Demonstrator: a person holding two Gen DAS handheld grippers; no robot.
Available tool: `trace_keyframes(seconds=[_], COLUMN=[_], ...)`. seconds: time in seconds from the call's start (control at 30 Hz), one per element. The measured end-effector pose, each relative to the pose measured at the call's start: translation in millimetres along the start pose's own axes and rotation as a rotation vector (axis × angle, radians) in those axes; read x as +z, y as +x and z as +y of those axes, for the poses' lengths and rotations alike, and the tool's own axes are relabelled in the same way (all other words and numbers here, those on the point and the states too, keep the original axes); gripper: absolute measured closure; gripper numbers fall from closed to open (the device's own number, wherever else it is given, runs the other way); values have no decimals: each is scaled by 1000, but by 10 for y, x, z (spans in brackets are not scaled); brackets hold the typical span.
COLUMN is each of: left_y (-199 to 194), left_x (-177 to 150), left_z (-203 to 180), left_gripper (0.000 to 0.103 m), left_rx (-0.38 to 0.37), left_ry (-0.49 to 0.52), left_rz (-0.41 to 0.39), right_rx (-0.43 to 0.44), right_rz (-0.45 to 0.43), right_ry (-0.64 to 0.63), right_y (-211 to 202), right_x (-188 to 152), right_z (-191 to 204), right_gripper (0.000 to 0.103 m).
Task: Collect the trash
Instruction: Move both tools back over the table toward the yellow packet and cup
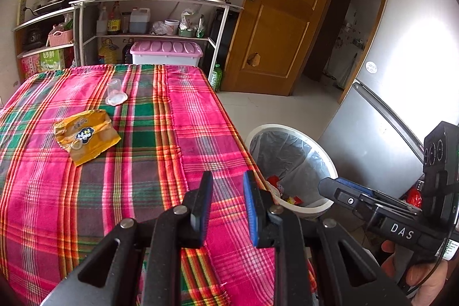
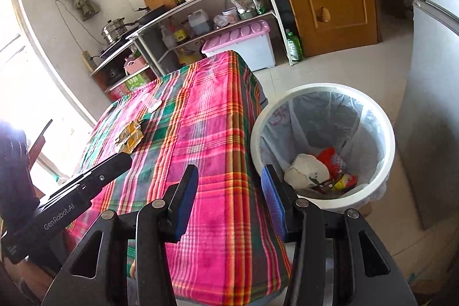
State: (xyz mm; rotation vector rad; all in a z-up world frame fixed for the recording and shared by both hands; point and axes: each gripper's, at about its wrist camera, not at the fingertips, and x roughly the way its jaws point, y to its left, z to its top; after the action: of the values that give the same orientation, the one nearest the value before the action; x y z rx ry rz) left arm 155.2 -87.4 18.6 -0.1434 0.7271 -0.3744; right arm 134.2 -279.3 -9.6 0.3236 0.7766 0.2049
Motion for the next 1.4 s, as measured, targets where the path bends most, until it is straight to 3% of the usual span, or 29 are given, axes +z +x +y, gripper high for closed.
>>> trace_keyframes(seconds=[0.5, 0.87, 1.0, 1.27, 1.4], left_y=[-232, -212, -177, 16, 215], left_x=[-155, -125, -84, 91, 205], left_z=[428, 720, 923, 1396, 1615], left_gripper=[75, 74, 47, 46, 39], left_rx=[80, 134, 154, 210, 211], left_ry=[-81, -92, -122, -164, -182], left_rz=[-9, -15, -22, -22, -1], right_rx=[45, 75, 90, 108, 111], right_rz=[27, 85, 99, 122, 132], right_ry=[-101, -173, -189, -207, -215], right_y=[83, 388, 529, 836, 990], right_x=[-42, -30, 19, 153, 224], right_z=[503, 764, 832, 940, 997], right_gripper=[56, 56, 56, 56, 56])
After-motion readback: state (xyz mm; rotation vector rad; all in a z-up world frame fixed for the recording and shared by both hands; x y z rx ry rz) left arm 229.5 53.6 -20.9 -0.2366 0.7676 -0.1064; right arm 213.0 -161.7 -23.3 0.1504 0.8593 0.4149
